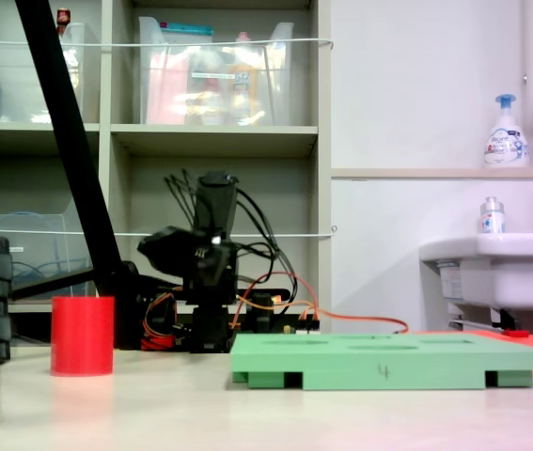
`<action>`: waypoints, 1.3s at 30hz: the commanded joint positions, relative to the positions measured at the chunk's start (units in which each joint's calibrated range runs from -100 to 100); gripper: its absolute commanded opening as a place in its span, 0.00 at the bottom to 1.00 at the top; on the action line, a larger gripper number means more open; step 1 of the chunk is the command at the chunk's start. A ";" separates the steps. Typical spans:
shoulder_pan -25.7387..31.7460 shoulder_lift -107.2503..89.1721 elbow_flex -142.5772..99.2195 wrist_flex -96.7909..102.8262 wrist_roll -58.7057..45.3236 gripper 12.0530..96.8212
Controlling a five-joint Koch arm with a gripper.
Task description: Put the cylinder block into the corresponding hole
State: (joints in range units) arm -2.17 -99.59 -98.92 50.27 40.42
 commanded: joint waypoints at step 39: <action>-7.67 94.00 22.15 49.73 5.52 0.98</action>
State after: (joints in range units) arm -9.60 -6.57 -78.54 92.66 45.69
